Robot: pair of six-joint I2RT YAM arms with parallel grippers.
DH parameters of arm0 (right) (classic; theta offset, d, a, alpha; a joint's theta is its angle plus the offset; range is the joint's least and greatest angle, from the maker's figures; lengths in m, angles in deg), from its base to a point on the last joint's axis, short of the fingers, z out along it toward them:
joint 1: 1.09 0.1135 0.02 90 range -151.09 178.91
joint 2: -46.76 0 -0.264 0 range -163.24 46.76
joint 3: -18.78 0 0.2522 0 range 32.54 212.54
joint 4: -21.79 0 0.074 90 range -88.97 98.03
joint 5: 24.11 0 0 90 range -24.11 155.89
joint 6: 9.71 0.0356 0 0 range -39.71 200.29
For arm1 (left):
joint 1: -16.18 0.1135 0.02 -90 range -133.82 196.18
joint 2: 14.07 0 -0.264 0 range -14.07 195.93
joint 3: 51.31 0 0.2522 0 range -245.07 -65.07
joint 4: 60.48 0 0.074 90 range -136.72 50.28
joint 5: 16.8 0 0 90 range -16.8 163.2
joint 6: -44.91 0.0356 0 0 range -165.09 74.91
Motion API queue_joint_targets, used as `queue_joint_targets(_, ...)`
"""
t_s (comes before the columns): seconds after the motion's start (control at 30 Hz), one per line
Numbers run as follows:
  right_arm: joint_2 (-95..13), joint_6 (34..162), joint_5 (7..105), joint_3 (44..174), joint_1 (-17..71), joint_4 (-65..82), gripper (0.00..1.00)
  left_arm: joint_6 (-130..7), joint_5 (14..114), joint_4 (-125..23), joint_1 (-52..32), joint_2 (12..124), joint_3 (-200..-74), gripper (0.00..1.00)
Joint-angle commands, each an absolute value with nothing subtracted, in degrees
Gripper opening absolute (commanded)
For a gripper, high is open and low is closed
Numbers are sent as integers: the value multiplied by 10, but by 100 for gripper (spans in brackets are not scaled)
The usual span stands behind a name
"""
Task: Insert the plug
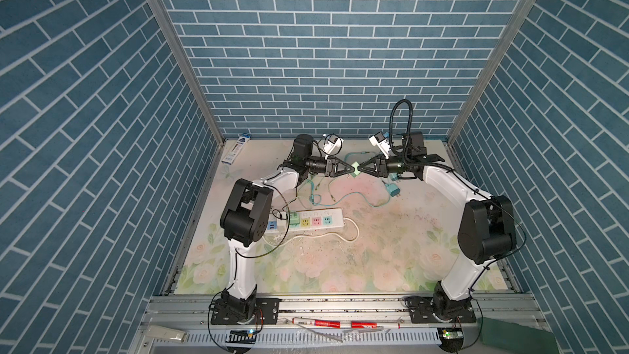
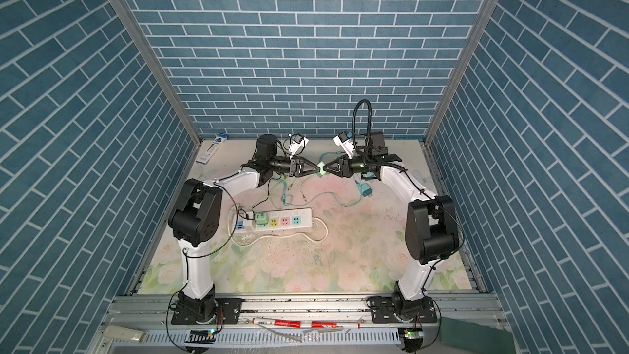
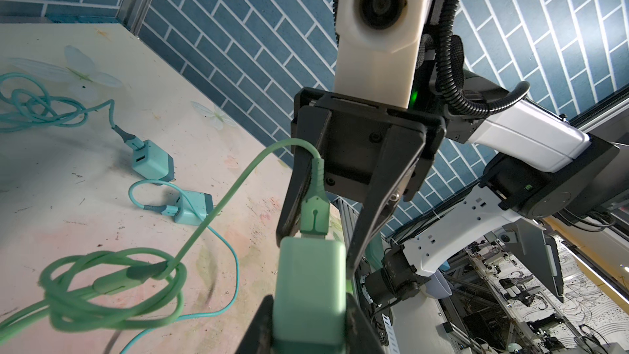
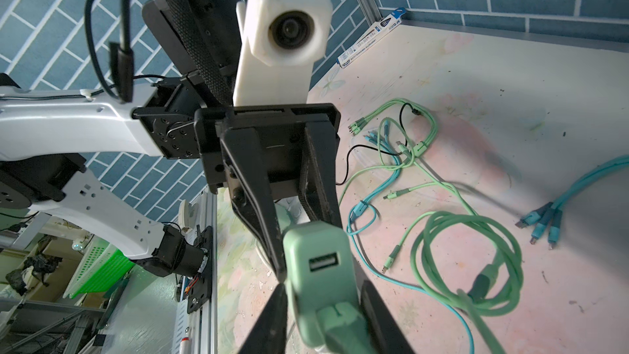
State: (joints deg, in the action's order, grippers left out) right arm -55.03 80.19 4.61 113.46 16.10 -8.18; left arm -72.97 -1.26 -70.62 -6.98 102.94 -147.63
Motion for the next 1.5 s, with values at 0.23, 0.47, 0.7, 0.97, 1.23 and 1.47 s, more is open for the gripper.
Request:
queue_joint_targets(0.23, -561, 773, -5, 1165, 191, -102, 36, -729, -2, -723, -78, 1041, -1496, 17)
queue_joint_targets(0.47, -560, 827, -30, 1158, 190, -28, 34, -728, -2, -719, -78, 1045, -1499, 17)
queue_joint_targets(0.7, -564, 863, -44, 1157, 194, 13, 20, -724, 0, -711, -80, 1053, -1503, 16)
queue_joint_targets(0.97, -562, 868, -52, 1155, 197, 15, 0, -587, 49, -517, -85, 1052, -1544, 21)
queue_joint_targets(1.23, -535, 796, 70, 1149, 198, -88, 0, -555, 106, -484, -71, 1031, -1532, 50)
queue_joint_targets(1.47, -506, 797, 103, 1124, 199, -75, 0, -568, 122, -510, -59, 1017, -1519, 58)
